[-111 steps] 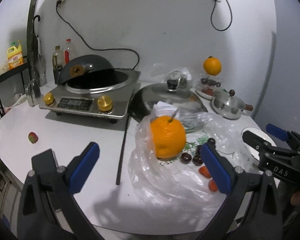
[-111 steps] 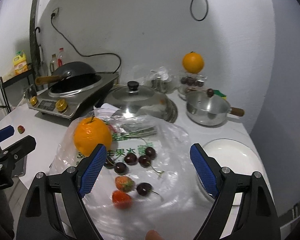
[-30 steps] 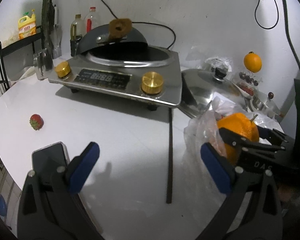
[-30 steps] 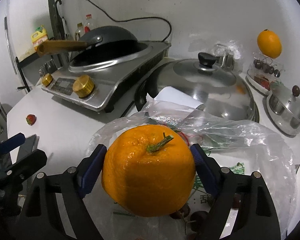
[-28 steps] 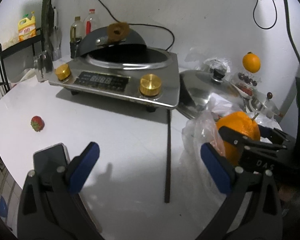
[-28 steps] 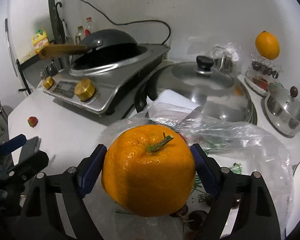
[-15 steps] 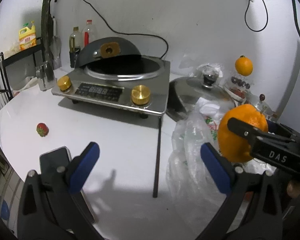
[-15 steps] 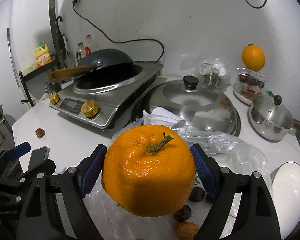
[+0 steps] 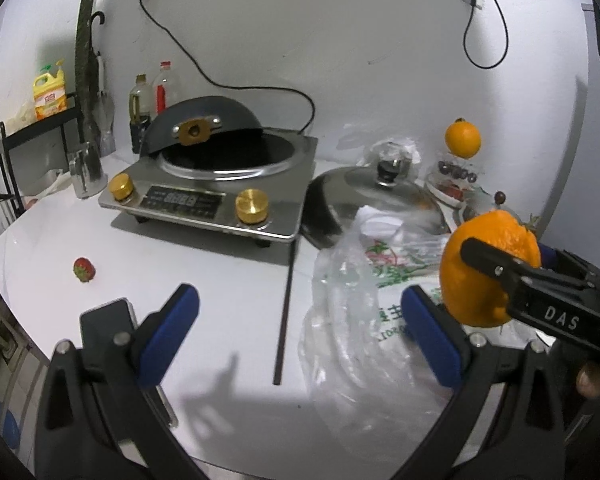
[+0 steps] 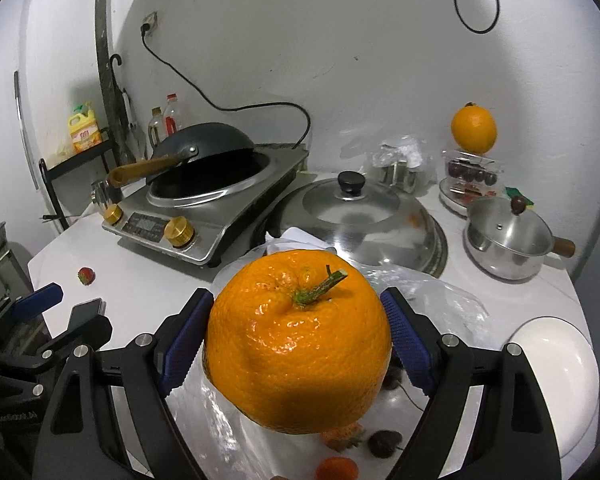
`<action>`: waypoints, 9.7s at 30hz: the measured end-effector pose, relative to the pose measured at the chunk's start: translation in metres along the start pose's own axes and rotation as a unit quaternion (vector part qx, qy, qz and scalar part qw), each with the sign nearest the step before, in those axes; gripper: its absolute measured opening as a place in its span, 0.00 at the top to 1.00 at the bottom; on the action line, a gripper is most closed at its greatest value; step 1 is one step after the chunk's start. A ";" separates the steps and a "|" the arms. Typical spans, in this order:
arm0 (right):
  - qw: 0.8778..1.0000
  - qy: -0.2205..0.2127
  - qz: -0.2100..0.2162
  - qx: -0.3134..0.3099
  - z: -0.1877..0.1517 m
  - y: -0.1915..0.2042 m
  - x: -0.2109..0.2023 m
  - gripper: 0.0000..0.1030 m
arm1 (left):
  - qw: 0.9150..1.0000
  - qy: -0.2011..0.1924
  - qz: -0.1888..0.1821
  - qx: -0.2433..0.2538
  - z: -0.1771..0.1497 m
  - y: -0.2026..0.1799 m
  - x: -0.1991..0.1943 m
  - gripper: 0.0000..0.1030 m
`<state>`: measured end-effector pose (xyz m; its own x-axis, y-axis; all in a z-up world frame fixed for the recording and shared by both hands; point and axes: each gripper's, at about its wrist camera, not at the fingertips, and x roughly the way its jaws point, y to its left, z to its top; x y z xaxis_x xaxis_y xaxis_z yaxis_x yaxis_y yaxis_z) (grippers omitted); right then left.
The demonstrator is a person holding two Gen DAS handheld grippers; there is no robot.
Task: Organize fruits
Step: 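Carry the orange with the right gripper over the white plate, then lower the orange onto the plate and open the right gripper, then move the right gripper back to the cherries in the bag, then grasp a dark cherry with the right gripper while the left gripper approaches a strawberry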
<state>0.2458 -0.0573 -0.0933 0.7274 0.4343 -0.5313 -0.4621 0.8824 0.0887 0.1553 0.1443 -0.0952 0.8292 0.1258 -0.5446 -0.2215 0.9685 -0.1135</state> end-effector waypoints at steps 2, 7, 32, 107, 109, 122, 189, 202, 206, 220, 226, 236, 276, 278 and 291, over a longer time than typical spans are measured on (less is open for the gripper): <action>1.000 -0.001 -0.002 0.003 -0.001 -0.004 -0.004 0.16 | 1.000 -0.002 -0.002 0.003 0.000 -0.005 -0.003 0.01; 1.000 -0.006 -0.009 0.011 -0.005 -0.020 -0.016 0.16 | 1.000 -0.005 -0.007 0.012 0.001 -0.020 -0.007 0.01; 0.997 -0.013 -0.049 0.054 -0.026 -0.106 -0.047 0.16 | 0.998 0.004 -0.032 0.058 0.003 -0.104 0.003 0.01; 0.982 0.049 -0.147 0.109 -0.047 -0.249 -0.004 0.13 | 0.994 0.048 -0.046 0.088 0.009 -0.191 0.082 0.01; 0.982 0.048 -0.149 0.109 -0.046 -0.247 -0.008 0.13 | 0.994 0.044 -0.045 0.088 0.010 -0.189 0.076 0.01; 0.981 0.022 -0.164 0.096 -0.037 -0.217 -0.044 0.13 | 0.996 0.022 -0.044 0.078 0.008 -0.165 0.037 0.01; 0.990 0.137 -0.009 -0.026 -0.099 -0.065 0.007 0.43 | 0.995 0.067 -0.023 0.069 -0.059 -0.108 0.022 0.01; 0.986 0.160 0.020 -0.039 -0.104 -0.065 0.025 0.52 | 0.994 0.077 -0.020 0.070 -0.061 -0.110 0.035 0.01; 0.987 0.159 0.028 -0.027 -0.104 -0.068 0.027 0.57 | 0.994 0.079 -0.020 0.070 -0.062 -0.110 0.035 0.01; 0.984 0.165 0.065 -0.003 -0.103 -0.076 0.035 0.63 | 0.993 0.085 -0.020 0.075 -0.065 -0.114 0.034 0.01; 0.986 0.154 0.069 0.003 -0.103 -0.080 0.029 0.70 | 0.993 0.084 -0.020 0.083 -0.065 -0.124 0.030 0.01; 0.991 0.119 0.062 0.010 -0.092 -0.096 -0.002 0.70 | 0.991 0.078 -0.036 0.106 -0.062 -0.149 0.031 0.01; 0.993 0.102 0.059 0.024 -0.100 -0.121 -0.017 0.70 | 0.988 0.084 -0.075 0.108 -0.067 -0.176 0.045 0.17; 0.993 0.102 0.060 0.024 -0.101 -0.121 -0.017 0.70 | 0.986 0.097 -0.075 0.110 -0.071 -0.177 0.053 0.24; 0.992 0.109 0.059 0.018 -0.102 -0.116 -0.014 0.70 | 0.980 0.147 -0.084 0.103 -0.091 -0.172 0.073 0.49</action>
<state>0.2372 -0.1840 -0.1822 0.5414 0.4886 -0.6842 -0.5162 0.8356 0.1881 0.2072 -0.0326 -0.1907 0.6542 -0.0767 -0.7524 0.0388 0.9969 -0.0679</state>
